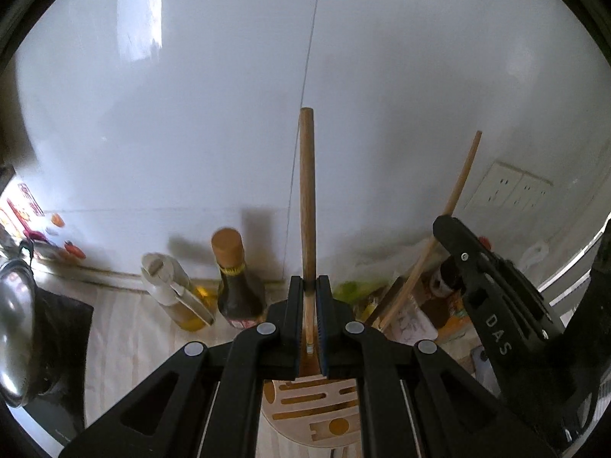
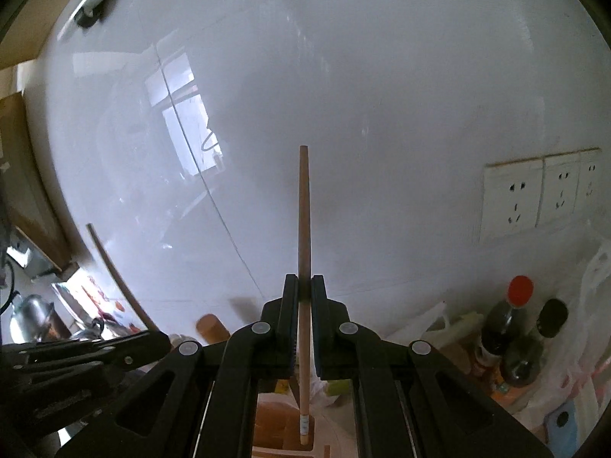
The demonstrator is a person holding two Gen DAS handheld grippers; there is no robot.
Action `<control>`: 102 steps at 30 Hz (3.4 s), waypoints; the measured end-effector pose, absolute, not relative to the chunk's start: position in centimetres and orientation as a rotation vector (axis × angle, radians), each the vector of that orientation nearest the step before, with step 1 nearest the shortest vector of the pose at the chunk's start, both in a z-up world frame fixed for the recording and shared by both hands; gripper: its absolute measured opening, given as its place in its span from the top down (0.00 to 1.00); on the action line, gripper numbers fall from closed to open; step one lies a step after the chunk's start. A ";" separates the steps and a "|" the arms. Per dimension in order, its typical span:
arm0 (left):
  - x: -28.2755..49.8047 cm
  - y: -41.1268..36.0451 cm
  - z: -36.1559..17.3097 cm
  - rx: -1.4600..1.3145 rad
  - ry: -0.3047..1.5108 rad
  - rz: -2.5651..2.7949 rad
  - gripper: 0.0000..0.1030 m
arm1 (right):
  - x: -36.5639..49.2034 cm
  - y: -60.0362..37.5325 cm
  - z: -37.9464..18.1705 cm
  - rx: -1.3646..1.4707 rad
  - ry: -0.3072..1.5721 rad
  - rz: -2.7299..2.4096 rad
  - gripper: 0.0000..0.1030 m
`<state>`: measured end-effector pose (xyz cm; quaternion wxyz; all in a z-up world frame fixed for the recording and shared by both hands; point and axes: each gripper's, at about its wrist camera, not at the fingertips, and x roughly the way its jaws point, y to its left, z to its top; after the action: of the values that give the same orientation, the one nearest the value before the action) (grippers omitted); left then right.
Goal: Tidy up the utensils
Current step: 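Insert both chopsticks into the holder lid and open both grippers, then move both grippers back to the row and grasp dark chopsticks, then lift the dark chopsticks off the mat with both grippers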
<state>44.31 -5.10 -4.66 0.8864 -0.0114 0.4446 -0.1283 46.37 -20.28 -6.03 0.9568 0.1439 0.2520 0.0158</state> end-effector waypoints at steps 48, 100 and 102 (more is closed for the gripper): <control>27.8 -4.9 -23.6 0.182 1.206 -0.135 0.00 | 27.5 -26.5 -24.3 0.341 1.178 -0.203 0.36; 27.4 -6.5 -33.0 0.144 1.476 -0.156 0.96 | 27.2 -23.5 -35.1 0.116 1.576 -0.083 0.94; 27.4 -6.4 -32.9 0.142 1.475 -0.159 0.96 | 27.0 -23.4 -35.3 0.137 1.586 -0.089 0.93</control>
<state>27.38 -6.40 -32.85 0.7349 0.0646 0.6712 -0.0724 27.02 -23.42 -35.28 0.6988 0.0616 0.7115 -0.0400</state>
